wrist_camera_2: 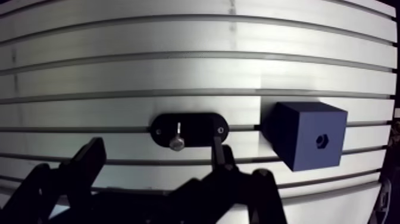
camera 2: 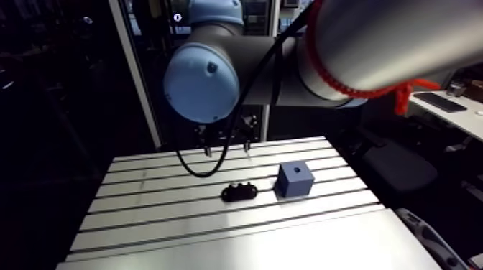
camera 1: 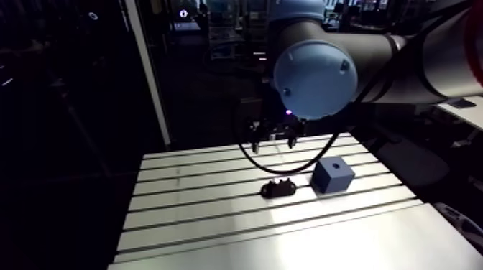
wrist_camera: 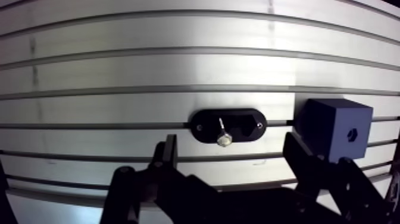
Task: Pick up the M10 bolt and insert it into the hex recess until seated.
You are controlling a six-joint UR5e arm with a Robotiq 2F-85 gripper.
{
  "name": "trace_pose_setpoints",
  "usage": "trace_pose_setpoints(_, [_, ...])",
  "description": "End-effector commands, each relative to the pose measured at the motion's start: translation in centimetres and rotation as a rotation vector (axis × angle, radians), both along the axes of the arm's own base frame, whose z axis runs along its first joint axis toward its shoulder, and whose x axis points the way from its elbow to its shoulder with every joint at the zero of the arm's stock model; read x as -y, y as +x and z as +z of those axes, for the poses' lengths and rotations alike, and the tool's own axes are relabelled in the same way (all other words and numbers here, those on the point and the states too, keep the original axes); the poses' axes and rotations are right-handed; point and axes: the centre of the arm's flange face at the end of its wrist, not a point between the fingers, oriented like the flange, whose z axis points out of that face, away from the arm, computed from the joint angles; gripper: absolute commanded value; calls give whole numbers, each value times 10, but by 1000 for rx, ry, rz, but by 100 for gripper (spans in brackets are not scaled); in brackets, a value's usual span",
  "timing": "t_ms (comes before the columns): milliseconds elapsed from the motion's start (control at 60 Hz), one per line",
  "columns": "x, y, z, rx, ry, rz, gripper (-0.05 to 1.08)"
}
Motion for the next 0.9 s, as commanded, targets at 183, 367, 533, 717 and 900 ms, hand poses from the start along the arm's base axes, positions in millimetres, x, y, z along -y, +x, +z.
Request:
trace_pose_setpoints(183, [-15, 10, -16, 13, -12, -27, 12])
trace_pose_setpoints(367, [-14, 16, -26, 32, -26, -32, 27])
trace_pose_setpoints(533, [-14, 16, -29, 38, -29, -31, 35])
trace_pose_setpoints(717, [-14, 15, -38, 54, -28, -28, 40])
trace_pose_setpoints(900, [-15, 13, -45, 66, -32, -30, 43])
